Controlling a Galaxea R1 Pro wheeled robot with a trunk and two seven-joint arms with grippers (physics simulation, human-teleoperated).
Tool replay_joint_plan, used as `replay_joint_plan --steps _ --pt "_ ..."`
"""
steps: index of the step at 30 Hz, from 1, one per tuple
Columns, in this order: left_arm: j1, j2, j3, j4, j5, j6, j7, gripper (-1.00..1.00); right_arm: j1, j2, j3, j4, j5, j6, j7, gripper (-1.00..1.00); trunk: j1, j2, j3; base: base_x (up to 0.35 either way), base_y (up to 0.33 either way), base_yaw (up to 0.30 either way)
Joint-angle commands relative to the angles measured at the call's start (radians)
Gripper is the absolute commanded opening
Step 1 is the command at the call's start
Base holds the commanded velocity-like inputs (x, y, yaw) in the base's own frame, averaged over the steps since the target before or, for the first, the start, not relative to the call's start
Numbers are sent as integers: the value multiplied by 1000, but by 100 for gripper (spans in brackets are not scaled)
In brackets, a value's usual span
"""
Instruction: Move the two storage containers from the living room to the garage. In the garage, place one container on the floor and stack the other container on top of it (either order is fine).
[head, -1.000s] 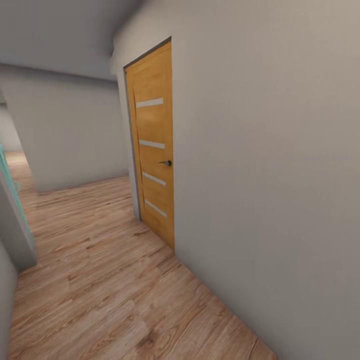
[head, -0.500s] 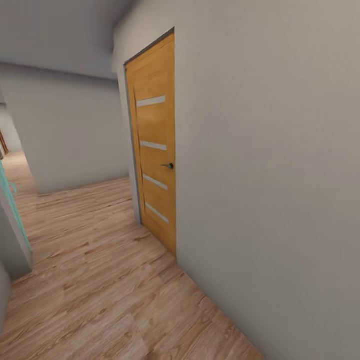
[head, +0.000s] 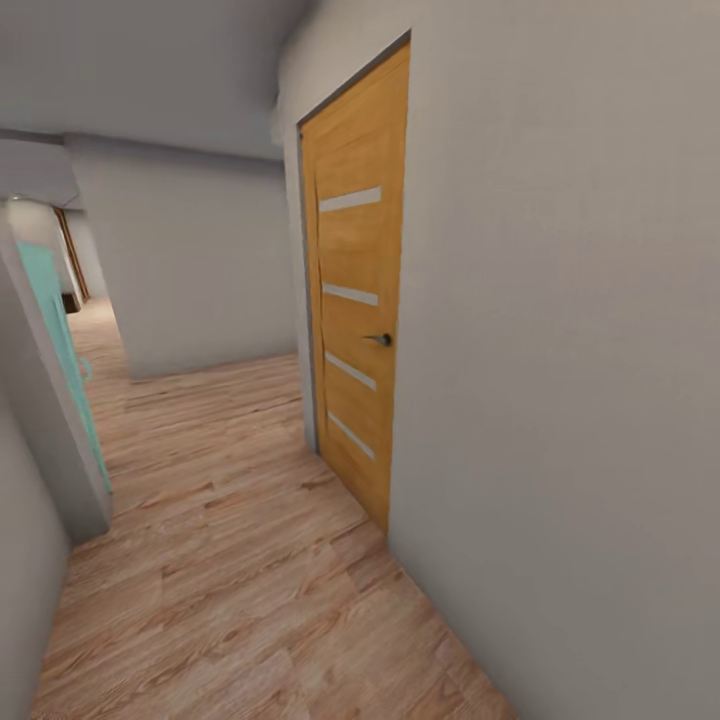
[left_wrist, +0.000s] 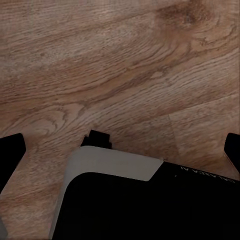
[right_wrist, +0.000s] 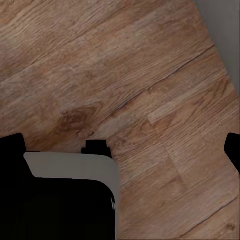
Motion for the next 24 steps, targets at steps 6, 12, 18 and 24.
replay_joint_plan --steps 6,12,18,24 --pt "-1 0 8 1 -1 -3 1 100 -1 0 8 3 -4 -5 -3 100 1 -1 -1 320 0 269" --pt "-1 -1 8 1 -1 -3 1 100 -1 0 8 3 -4 -6 -3 100 1 -1 -1 320 0 269" --pt "-1 -1 8 1 0 -3 2 100 -1 -1 8 3 -4 -5 -3 100 1 -1 -1 320 0 269" --pt "-1 -1 8 1 -1 -3 2 100 -1 -1 8 3 -4 -5 -3 100 1 -1 -1 320 0 269"
